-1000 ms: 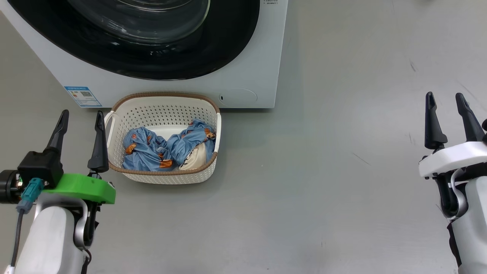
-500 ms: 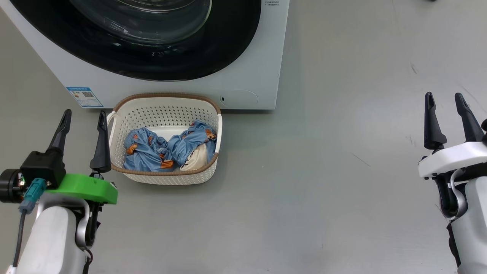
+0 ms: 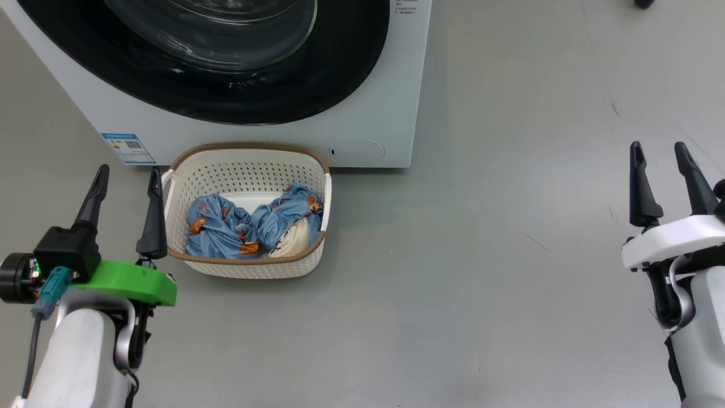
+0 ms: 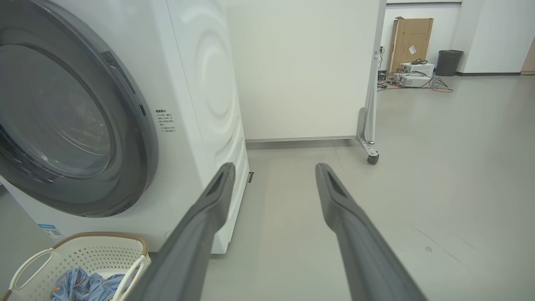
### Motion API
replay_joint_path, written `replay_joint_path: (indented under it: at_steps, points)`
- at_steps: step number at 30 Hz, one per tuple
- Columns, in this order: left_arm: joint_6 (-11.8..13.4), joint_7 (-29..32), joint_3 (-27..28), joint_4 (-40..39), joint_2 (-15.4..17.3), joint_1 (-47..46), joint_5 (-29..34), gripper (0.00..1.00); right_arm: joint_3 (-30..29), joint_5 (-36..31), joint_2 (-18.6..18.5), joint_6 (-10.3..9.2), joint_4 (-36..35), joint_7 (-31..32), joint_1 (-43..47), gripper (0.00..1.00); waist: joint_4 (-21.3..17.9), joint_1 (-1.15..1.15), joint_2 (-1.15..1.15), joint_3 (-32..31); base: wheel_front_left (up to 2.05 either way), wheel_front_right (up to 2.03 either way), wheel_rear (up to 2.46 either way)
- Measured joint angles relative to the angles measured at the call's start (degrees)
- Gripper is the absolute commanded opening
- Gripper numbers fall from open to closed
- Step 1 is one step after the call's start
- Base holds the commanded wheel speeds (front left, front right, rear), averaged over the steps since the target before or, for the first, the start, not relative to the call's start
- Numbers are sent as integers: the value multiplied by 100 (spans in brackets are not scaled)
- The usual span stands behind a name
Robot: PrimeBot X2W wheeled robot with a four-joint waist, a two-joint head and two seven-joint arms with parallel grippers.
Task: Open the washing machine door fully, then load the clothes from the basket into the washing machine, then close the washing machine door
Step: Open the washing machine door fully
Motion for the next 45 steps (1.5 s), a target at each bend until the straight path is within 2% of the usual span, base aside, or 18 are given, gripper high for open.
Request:
replay_joint_path:
  at_steps: [26,30,36,41,45]
  points:
    - [0,0,-46,-30,-12,13,4,100,-54,-9,19,1,-45,0,59,100,77,0,0,51,0,0,0]
    - [-1,0,-46,-64,-20,15,4,100,-256,112,123,1,-113,-1,2,100,84,0,0,67,0,0,0]
    - [0,0,-90,-138,-53,25,4,100,-803,978,554,1,-182,-1,-308,100,90,0,0,97,0,0,0]
    - [0,0,-120,-143,-93,35,4,100,-1385,2064,948,1,-126,-18,-592,100,100,0,0,117,0,0,0]
    - [0,0,-140,-143,-202,71,1,100,-1867,3082,1027,1,40,57,-800,100,129,0,0,132,0,0,0]
